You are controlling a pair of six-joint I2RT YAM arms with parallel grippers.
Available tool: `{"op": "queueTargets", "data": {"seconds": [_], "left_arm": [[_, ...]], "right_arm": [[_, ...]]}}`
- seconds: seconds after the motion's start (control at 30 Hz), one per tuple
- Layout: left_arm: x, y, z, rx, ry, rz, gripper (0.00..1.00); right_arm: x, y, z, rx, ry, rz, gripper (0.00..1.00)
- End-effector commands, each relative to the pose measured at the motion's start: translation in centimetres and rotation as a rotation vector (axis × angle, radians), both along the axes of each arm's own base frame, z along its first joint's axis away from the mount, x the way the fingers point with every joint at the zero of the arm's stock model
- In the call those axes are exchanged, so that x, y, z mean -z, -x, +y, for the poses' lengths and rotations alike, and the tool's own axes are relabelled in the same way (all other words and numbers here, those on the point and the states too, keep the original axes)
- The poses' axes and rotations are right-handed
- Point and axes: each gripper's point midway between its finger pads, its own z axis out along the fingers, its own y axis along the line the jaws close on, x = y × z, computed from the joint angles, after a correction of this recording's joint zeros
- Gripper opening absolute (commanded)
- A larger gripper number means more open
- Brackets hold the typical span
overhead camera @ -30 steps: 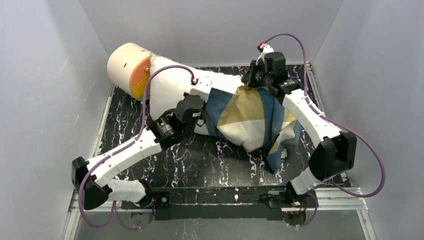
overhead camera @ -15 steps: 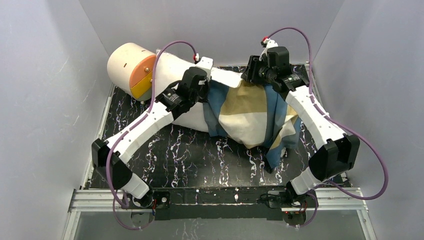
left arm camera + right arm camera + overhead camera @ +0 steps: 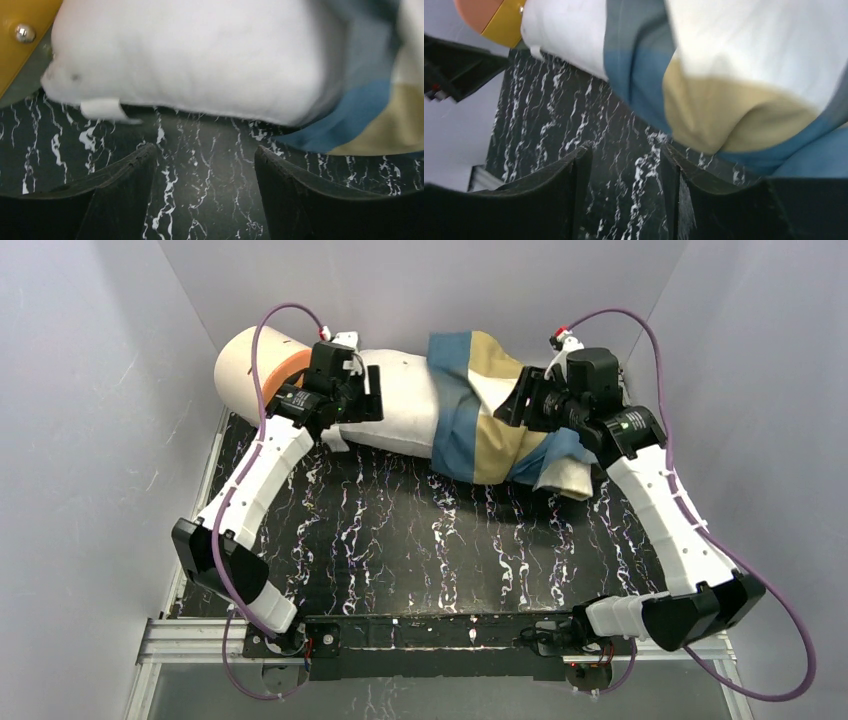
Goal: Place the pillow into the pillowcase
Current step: Stuff the pillow into the pillowcase.
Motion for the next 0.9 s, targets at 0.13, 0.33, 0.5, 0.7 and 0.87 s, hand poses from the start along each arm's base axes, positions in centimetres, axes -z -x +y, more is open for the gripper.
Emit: {"op": "queueTargets", "data": {"seconds": [0.13, 0.33, 0.5, 0.7, 0.87], "left_arm": [[4.1, -0.7, 6.2, -0.111, -0.011, 0.113, 0.75], [4.0, -3.7, 6.6, -0.111, 0.000, 0.073, 0.83], [6.3, -5.8, 5.3, -0.055, 0.004, 0.082, 0.85], [9.1, -7.7, 4.9, -0.034, -0.019, 0.093, 0.89], [10.4, -9.1, 5.4, -0.063, -0.048, 0.053, 0.92]], "right_arm": [[2.2, 3.1, 3.5, -0.048, -0.166, 0.101, 0.59], [4.6, 2.0, 4.5, -0.010, -0.117, 0.122, 0.62], [4.7, 2.2, 6.8, -0.074, -0.142, 0.102, 0.64], [5.3, 2.6, 6.7, -0.072, -0.095, 0.095, 0.66], [5.4, 2.7, 6.4, -0.068, -0.090, 0.082, 0.68]]}}
